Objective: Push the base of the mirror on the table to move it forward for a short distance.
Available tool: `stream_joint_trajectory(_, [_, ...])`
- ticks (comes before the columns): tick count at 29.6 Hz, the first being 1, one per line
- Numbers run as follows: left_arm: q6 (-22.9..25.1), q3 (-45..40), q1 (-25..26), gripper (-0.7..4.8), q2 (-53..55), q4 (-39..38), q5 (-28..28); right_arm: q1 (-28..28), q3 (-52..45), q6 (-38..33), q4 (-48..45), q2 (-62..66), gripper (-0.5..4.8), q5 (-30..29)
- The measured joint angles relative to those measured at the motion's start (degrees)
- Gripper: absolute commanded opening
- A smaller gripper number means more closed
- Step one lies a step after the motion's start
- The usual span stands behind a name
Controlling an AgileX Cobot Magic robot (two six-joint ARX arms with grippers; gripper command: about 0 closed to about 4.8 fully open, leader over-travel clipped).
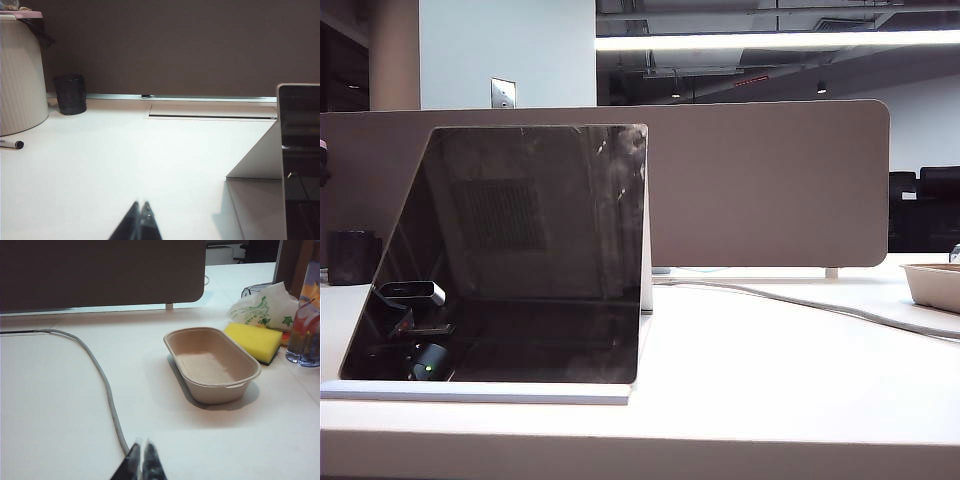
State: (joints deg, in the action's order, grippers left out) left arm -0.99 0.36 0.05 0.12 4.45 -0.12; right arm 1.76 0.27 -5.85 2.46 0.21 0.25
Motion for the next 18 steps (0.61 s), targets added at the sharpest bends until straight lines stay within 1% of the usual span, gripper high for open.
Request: stream_joint_trajectory(18, [0.0, 0.0, 0.0, 0.03, 0.0, 0.0, 0.0, 0.0, 0.0, 0.4, 0.0, 0.0, 0.22, 0.0])
